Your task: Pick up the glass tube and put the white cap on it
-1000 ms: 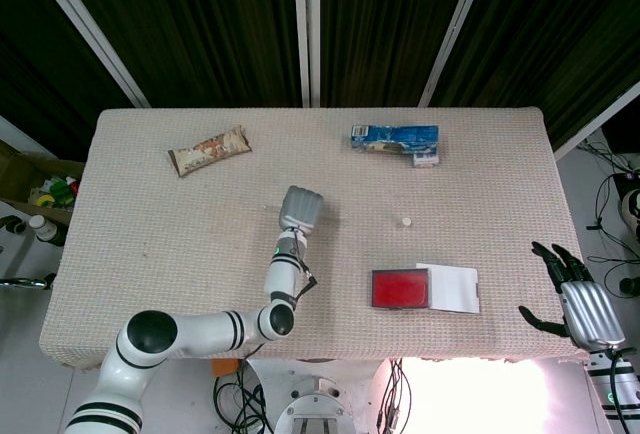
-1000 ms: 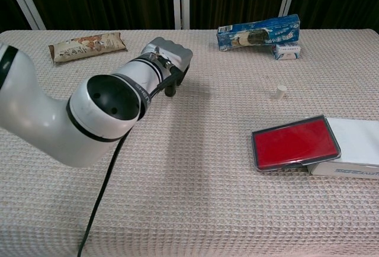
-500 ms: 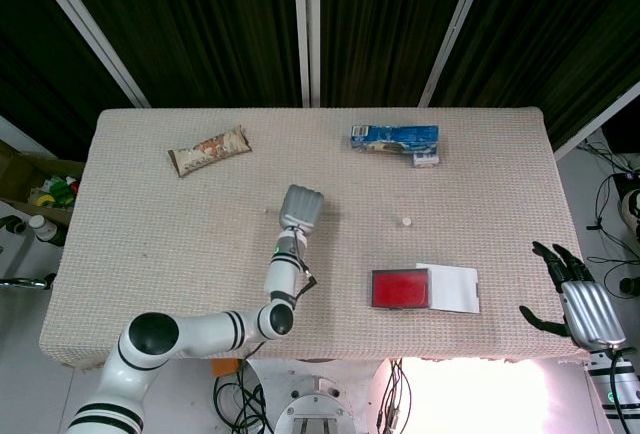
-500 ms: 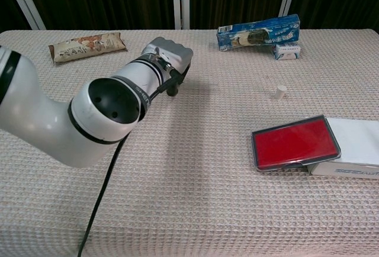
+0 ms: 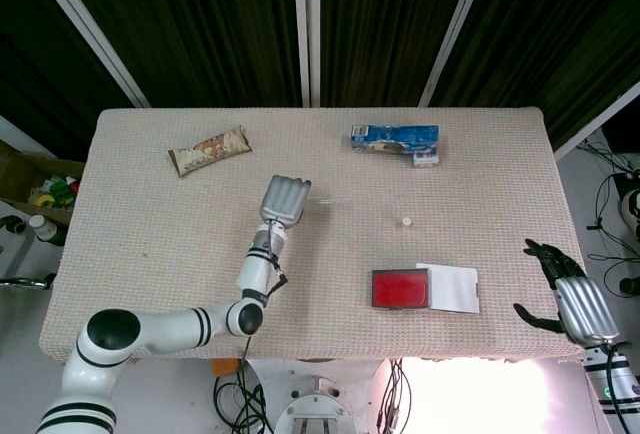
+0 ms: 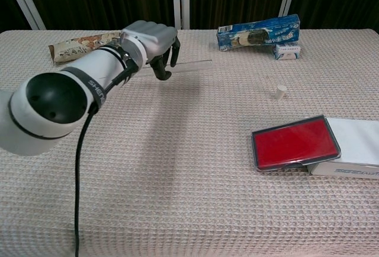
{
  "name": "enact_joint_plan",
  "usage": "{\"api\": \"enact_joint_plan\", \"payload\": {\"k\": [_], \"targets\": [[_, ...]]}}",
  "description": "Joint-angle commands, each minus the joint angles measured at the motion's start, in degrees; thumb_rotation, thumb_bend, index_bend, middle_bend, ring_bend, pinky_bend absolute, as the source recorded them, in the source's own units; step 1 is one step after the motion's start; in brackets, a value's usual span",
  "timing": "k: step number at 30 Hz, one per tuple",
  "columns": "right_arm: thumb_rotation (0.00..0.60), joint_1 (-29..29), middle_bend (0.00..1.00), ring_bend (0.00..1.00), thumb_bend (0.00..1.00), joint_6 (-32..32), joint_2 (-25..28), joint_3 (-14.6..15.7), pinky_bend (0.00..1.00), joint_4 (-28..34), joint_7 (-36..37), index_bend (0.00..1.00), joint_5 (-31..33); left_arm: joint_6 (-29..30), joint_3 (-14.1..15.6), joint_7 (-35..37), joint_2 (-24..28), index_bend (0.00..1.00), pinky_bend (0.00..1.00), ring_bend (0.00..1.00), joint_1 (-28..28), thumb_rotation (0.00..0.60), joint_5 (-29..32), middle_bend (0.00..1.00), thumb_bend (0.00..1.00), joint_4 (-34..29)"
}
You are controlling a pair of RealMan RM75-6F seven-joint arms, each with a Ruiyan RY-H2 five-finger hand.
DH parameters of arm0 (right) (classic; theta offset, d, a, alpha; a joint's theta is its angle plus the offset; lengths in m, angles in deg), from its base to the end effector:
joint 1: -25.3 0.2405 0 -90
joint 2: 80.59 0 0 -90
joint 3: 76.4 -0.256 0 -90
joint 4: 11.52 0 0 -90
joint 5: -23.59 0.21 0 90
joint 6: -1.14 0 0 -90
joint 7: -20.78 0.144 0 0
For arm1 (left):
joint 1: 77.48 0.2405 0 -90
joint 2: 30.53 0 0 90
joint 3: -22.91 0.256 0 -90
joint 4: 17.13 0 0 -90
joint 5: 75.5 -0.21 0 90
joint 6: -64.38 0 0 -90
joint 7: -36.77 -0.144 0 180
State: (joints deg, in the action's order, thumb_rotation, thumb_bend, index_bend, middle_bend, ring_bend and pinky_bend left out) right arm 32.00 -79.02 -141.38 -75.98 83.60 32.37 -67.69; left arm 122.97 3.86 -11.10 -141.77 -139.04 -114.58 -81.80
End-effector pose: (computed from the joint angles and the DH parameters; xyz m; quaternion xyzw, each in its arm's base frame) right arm -0.2983 -0.1761 0.1491 0.6131 -0.4580 0.4169 0.4904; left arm -0.0484 0.3918 -0.0951 -0.7411 -0.3169 -0.3082 0.5053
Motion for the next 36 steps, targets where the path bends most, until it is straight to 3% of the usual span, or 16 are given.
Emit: {"api": "enact_joint_plan", "payload": {"k": [1,9,14,20,25,30,36], "targets": [[0.600,1.4,0.25,0.13,0.18,1.4,0.3,-0.4,0.26,0.4,-0.1,0.09,-0.6,2.0,3.1,8.5,6.0,0.63,1.00,0.79,5.8,0.600,-7.1,0.63,0.52,-7.6],[0.600,10.5,0.35,0.28,0.18,12.4,-0.4,-4.0,0.38,2.7,-4.0,0.17,0.8,7.7,7.6,13.8,11.2,0.63,1.00,0.79,11.7,0.600,-16.1,0.64,0.52,-15.4],[0.600,17.7,0.46,0.46,0.18,21.8,-3.6,-7.4,0.55,1.4,-6.9,0.22,5.6,9.7,9.2,14.4,12.5,0.63,1.00,0.79,13.9,0.600,-18.7,0.64,0.52,-18.4],[0.600,26.4,0.62,0.68,0.19,32.9,-10.4,-10.5,0.77,-5.1,-11.9,0.28,13.3,11.3,9.5,14.2,13.7,0.63,1.00,0.79,15.6,0.600,-20.4,0.64,0.52,-20.8],[0.600,31.5,0.73,0.82,0.21,38.0,-15.7,-11.4,0.90,-11.6,-16.6,0.32,17.9,11.3,9.2,14.0,14.2,0.63,1.00,0.79,16.3,0.600,-20.6,0.64,0.52,-21.8],[0.600,34.7,0.79,0.90,0.24,41.0,-19.2,-11.5,0.98,-17.0,-19.3,0.34,21.9,10.6,8.6,13.6,14.1,0.63,1.00,0.79,16.5,0.600,-20.1,0.64,0.52,-21.9],[0.600,37.0,0.82,0.93,0.29,43.4,-21.7,-10.8,1.00,-21.3,-20.8,0.37,24.4,9.9,8.0,12.9,13.5,0.63,1.00,0.79,16.4,0.600,-19.8,0.63,0.52,-21.7]]}}
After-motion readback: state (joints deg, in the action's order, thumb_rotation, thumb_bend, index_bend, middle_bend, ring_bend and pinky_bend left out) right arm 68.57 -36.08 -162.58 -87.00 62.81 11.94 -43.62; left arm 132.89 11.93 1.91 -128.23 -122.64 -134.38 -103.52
